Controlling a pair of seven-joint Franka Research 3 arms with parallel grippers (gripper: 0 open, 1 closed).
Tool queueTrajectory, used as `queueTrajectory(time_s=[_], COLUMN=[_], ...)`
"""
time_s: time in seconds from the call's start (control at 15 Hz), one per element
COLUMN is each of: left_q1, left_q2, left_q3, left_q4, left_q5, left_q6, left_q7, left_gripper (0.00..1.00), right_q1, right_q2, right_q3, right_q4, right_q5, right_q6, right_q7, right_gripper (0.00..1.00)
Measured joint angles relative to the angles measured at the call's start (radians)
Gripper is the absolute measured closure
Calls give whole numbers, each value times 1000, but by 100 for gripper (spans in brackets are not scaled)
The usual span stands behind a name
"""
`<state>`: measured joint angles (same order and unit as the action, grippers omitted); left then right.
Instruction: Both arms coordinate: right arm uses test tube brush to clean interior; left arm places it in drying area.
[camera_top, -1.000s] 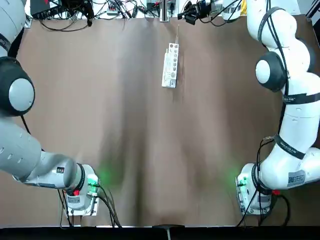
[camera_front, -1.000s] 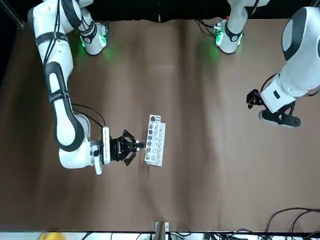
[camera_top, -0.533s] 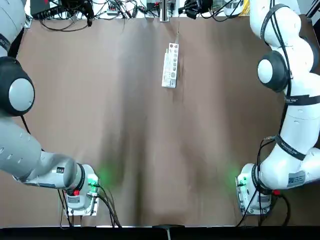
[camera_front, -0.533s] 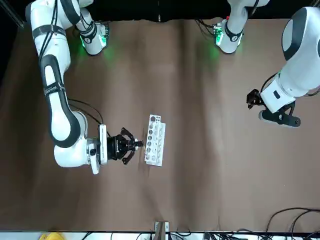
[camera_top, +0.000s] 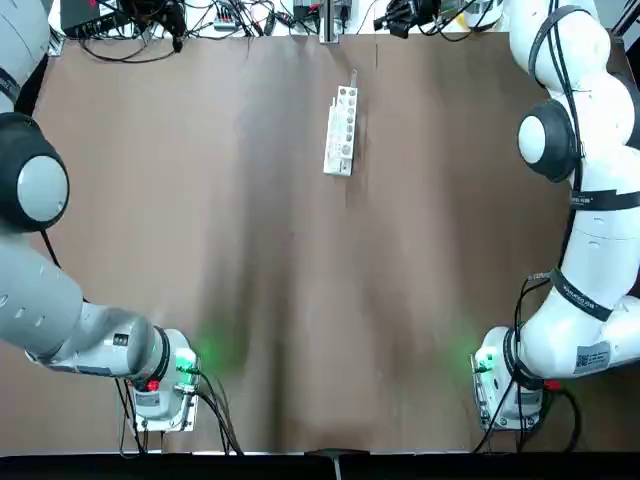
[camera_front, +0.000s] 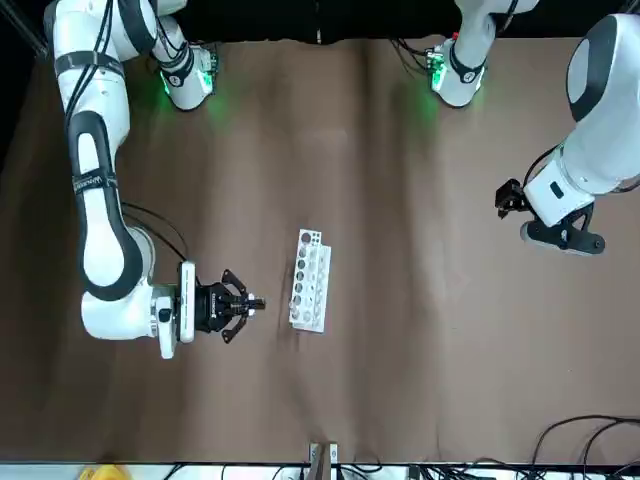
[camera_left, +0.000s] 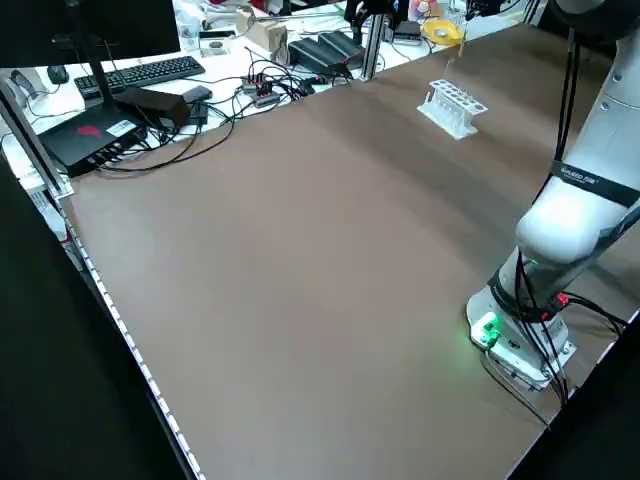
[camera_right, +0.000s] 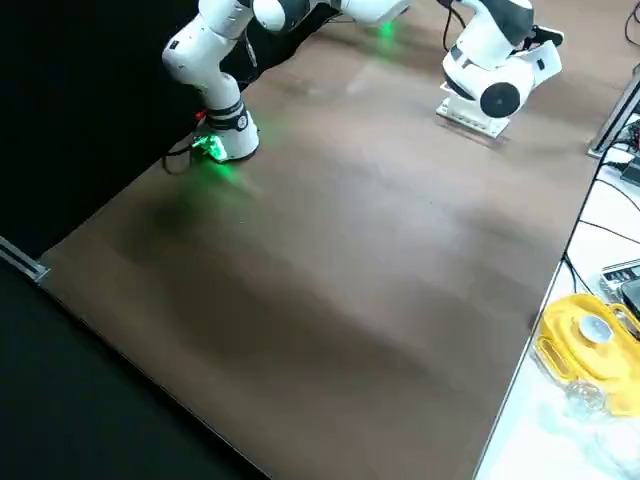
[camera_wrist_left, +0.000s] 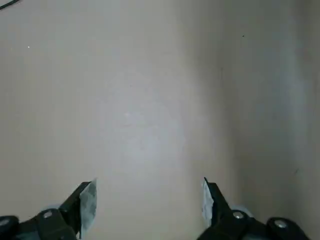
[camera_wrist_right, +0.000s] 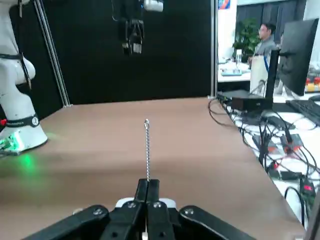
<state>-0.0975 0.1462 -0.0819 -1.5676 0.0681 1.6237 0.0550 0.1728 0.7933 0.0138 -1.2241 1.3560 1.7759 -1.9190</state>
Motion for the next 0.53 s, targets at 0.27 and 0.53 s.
queueTrajectory(time_s=[0.27, 0.53], left_q1=[0, -1], left_q2=[0, 0], left_q3=[0, 0], left_q4=[1, 2], left_q5=[0, 0], left_q6=[0, 0], left_q7=[0, 0], left_gripper=[1, 1], right_q1=[-15, -30], right_q2=[1, 2], right_q3=[-36, -38], right_q4=[-6, -17], right_q5=[-55, -159], right_q6=[-1, -2], right_q7=[136, 304], right_gripper=[98, 98])
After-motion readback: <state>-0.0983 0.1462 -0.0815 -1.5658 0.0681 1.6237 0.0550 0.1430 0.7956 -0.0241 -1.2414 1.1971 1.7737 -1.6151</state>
